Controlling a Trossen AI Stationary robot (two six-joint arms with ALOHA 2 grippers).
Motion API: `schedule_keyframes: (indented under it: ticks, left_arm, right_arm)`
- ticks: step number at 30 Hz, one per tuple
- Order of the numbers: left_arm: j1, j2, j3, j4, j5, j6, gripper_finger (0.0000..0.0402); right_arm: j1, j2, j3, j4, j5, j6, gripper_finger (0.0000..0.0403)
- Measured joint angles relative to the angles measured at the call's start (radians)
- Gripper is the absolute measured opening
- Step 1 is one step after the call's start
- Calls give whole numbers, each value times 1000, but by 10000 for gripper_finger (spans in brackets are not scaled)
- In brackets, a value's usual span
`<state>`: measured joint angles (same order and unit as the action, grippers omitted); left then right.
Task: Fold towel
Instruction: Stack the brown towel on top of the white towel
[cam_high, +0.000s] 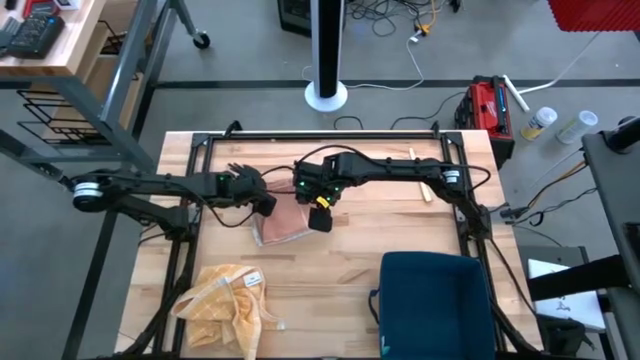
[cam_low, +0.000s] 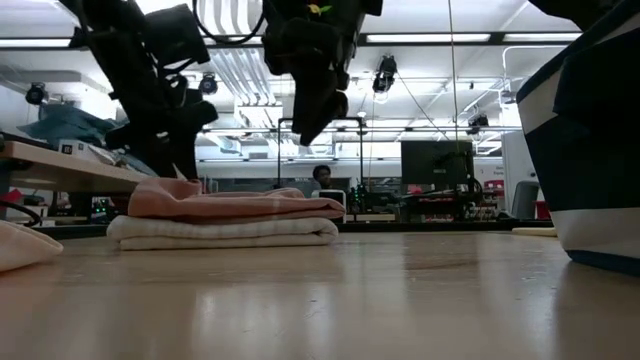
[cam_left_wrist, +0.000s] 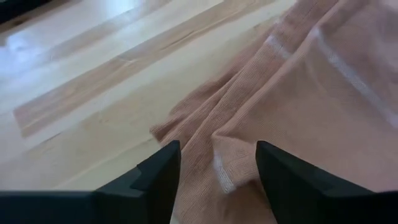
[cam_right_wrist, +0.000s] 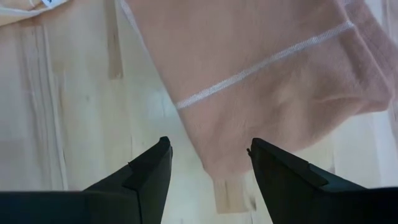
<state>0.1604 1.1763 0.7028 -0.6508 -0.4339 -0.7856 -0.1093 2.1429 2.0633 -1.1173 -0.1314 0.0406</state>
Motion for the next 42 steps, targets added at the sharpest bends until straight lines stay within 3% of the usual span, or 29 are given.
schedule_keyframes:
  ticks: [11,23,36,39,42]
  left_arm:
    - [-10,-37,-11,-69,79,-1,165]
    - [-23,-94,-11,-51,86,-19,147]
    - [-21,16,-59,-11,86,23,160]
    - [-21,20,-58,25,78,75,135]
    - [-21,9,-48,54,68,117,75]
  right_arm:
    - [0,0,-12,0,0,-6,212]
    - [0,0,-21,2,0,-17,217]
    - [2,2,-30,11,0,-12,216]
    - [2,2,-39,21,0,-8,217]
    - [2,2,-47,35,0,-8,214]
